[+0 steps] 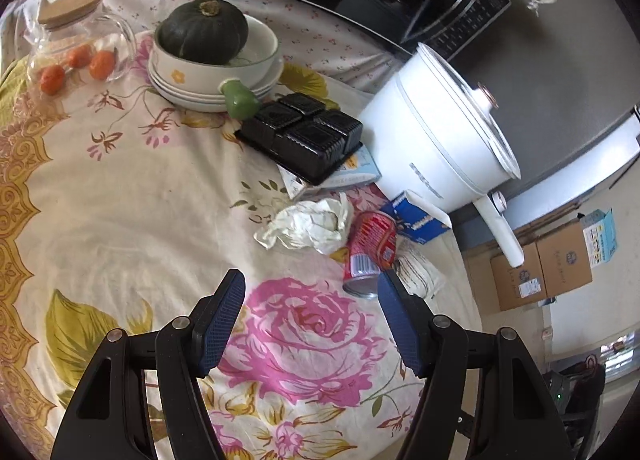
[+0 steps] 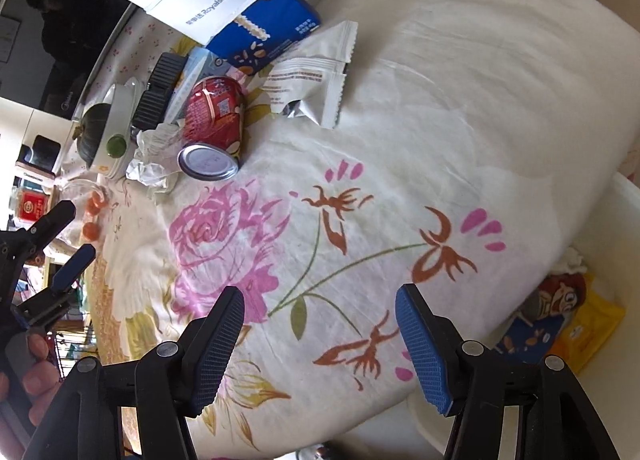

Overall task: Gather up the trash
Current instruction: 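Move both open tools back toward the remaining red can and white packet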

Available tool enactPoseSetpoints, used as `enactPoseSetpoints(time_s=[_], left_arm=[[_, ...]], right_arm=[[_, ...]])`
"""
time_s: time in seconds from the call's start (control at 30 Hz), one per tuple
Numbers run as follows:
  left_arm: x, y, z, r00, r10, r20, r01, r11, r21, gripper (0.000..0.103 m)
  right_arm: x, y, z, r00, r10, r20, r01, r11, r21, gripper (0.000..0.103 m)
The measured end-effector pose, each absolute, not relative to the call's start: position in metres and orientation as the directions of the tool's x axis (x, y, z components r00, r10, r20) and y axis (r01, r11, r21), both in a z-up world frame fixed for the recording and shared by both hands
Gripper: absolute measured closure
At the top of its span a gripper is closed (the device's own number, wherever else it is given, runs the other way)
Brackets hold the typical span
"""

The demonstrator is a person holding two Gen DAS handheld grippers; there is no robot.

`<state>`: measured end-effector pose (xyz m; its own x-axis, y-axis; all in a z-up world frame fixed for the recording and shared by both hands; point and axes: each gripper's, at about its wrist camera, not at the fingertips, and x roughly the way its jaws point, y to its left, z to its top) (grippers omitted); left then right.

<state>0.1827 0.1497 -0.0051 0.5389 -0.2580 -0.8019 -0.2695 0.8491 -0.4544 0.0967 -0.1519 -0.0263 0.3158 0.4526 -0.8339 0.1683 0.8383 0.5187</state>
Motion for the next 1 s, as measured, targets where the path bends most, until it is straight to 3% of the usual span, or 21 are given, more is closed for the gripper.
enactPoseSetpoints(time_s=[0.33, 0.6, 0.83, 1.0], left_arm=[[0.226, 0.146, -0.025, 0.527, -0.202, -0.826, -0.272, 0.880, -0.389, 0.032], [0.247, 0.058, -0.057, 0.384, -0.361, -0.850, -0.001, 0.920, -0.392, 0.032], [0.258, 0.026, -0.066, 0.438, -0.161, -0.885, 0.089, 0.987, -0.135, 0.031], [0.266, 0.036, -0.070, 0.426, -0.220, -0.878, 0.065, 0.975, -0.212, 0.032]], right_arm=[[0.127, -0.141, -0.036, 0.304, 0.421, -0.855, 0.159, 0.862, 0.482, 0.034], [0.161, -0.158, -0.027, 0.364, 0.361, -0.858, 0.159, 0.884, 0.440, 0.034], [0.203, -0.171, -0.039, 0.386, 0.343, -0.856, 0.187, 0.880, 0.437, 0.034], [0.221, -0.156, -0.053, 0.385, 0.340, -0.858, 0.153, 0.893, 0.422, 0.031]])
